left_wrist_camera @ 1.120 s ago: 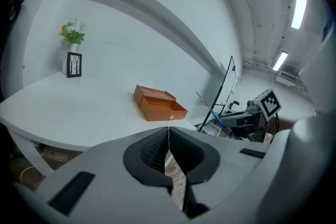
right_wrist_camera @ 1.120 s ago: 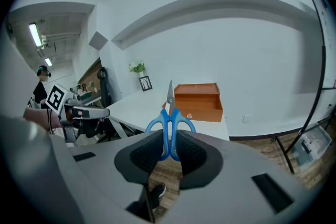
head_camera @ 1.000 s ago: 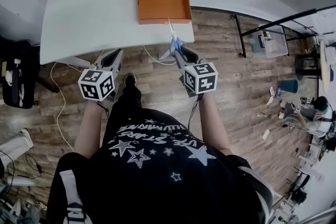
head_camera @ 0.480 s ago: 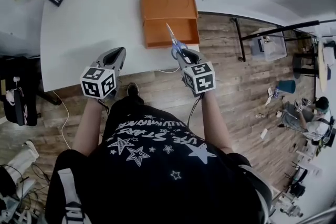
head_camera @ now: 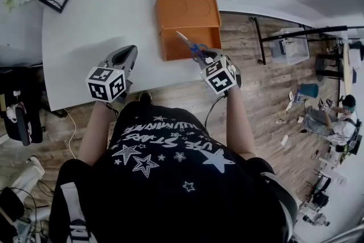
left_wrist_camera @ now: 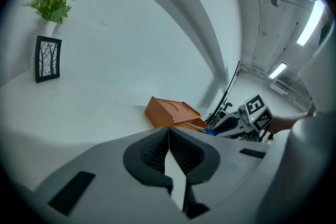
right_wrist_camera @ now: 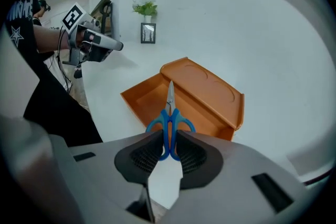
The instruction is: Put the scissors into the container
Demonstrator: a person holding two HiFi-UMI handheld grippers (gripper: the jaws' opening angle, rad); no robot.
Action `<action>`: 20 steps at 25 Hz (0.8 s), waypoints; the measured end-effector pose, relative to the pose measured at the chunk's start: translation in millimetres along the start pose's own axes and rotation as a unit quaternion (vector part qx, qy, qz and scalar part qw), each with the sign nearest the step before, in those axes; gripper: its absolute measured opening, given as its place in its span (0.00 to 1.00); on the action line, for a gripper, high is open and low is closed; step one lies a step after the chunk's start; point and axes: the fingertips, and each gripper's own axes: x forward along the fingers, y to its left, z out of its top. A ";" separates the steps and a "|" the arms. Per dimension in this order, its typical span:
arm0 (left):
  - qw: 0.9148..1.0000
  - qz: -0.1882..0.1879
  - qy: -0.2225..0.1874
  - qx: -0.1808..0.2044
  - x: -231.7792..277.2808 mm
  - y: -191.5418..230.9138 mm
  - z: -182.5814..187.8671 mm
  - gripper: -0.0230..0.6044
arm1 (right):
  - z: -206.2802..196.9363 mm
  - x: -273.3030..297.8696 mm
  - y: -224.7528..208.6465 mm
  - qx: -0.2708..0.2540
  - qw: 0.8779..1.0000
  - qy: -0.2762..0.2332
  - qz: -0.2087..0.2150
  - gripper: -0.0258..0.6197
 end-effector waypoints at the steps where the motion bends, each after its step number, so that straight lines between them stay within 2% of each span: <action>1: 1.000 0.001 -0.001 0.000 1.3 5.1 2.6 0.07 | 4.6 3.4 -2.1 -0.010 1.000 0.004 0.002 0.19; 9: 1.000 0.027 -0.012 -0.011 1.7 11.8 7.1 0.07 | 17.8 12.0 -15.2 -0.106 0.994 0.026 0.025 0.19; 16: 0.996 0.082 -0.026 -0.023 13.4 -8.1 4.1 0.07 | 3.2 24.9 -27.7 -0.182 0.980 0.020 0.080 0.19; 20: 0.993 0.107 -0.033 -0.035 17.3 -26.0 -1.1 0.07 | -7.5 29.1 -34.9 -0.219 0.971 0.015 0.096 0.19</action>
